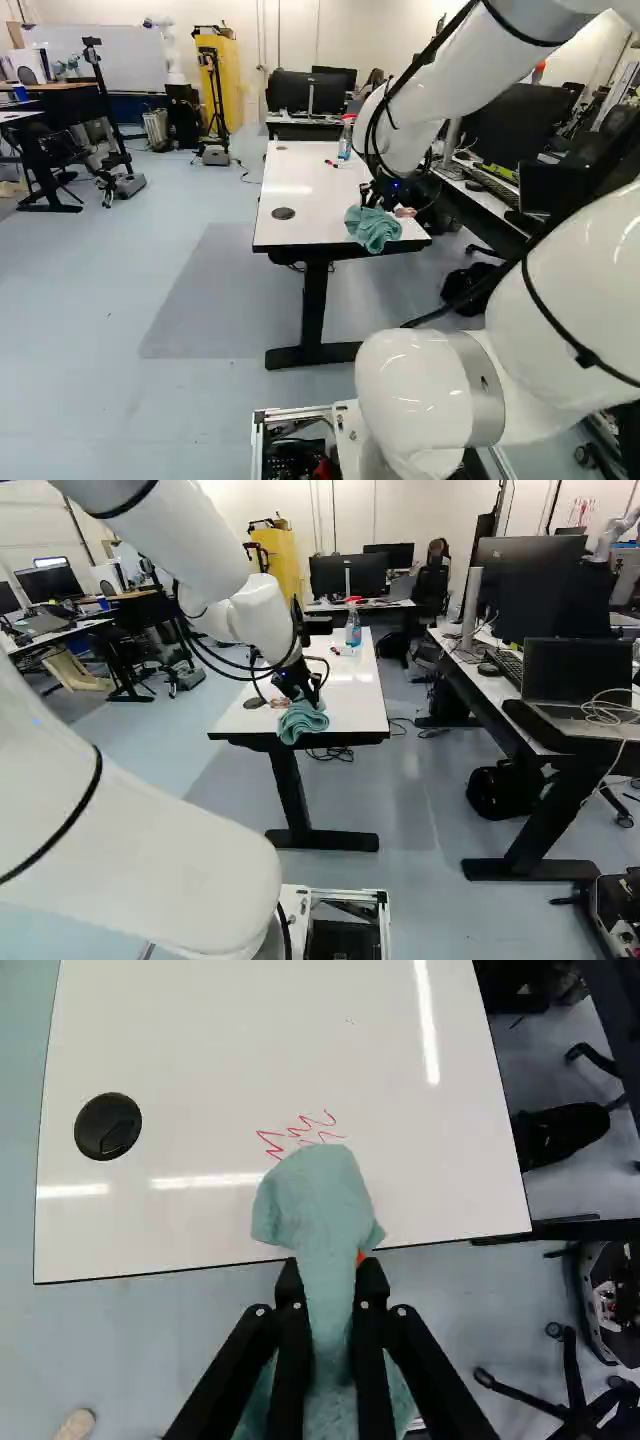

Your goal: Clean the table with the green towel

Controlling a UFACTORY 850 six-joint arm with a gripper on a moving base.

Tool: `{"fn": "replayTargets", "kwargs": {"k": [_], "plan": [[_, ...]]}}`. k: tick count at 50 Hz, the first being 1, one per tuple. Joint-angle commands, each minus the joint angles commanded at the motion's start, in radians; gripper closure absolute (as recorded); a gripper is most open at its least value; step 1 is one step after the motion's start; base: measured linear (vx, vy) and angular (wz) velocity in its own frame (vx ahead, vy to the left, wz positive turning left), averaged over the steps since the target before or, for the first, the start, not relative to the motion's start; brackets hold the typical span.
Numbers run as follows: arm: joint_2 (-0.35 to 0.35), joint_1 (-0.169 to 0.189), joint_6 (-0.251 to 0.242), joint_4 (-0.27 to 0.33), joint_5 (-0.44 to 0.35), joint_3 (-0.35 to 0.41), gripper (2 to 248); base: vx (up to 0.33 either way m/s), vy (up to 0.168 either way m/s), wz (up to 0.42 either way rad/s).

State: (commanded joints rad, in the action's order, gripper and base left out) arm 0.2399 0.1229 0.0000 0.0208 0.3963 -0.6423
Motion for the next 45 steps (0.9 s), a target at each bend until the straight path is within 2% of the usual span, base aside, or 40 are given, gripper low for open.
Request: {"fn": "replayTargets", "kwargs": {"k": [20,45], "plan": [[-0.008,-0.002,0.0,0.0,0.0,-0.007,203,0.0,0.0,0.0],[-0.144,-0.028,0.0,0.0,-0.073,-0.13,203,0.0,0.0,0.0]]}}
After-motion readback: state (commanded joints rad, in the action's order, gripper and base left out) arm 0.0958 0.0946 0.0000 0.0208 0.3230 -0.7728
